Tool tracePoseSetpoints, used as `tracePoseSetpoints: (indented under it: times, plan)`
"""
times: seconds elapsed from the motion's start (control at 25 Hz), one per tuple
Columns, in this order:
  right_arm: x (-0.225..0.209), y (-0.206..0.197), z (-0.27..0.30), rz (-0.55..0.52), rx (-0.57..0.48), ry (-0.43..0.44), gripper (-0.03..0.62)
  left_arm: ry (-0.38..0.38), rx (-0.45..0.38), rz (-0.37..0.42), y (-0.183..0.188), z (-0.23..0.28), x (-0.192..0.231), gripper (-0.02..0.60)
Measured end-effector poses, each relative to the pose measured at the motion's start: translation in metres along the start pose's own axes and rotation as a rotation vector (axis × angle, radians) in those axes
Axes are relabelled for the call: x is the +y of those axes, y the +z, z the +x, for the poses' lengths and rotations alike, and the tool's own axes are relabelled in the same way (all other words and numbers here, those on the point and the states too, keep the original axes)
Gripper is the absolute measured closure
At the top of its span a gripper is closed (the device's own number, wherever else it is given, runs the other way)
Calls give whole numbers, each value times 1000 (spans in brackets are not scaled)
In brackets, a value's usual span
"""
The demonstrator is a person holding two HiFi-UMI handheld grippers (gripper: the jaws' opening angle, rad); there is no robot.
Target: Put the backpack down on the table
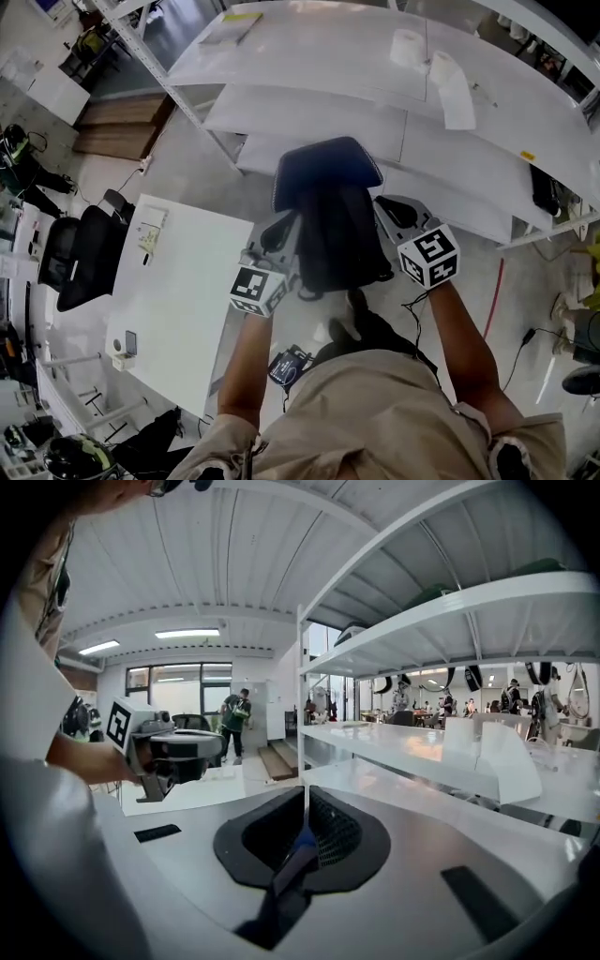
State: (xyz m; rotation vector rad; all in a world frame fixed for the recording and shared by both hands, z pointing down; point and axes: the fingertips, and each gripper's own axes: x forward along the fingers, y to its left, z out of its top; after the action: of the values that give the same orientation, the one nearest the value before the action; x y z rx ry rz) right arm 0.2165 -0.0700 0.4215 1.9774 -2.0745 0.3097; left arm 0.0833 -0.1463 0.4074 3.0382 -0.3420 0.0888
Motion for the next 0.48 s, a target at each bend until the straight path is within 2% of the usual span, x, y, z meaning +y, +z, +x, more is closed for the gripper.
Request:
tracePoseSetpoints:
  times: [0.28, 0.48]
  plan:
    - [-35, -56, 54, 69, 78, 29, 566, 19, 125, -87, -84, 35, 41, 563]
    - [-57, -101, 95, 105, 120, 66, 565, 39, 185, -149, -143, 58, 65, 561]
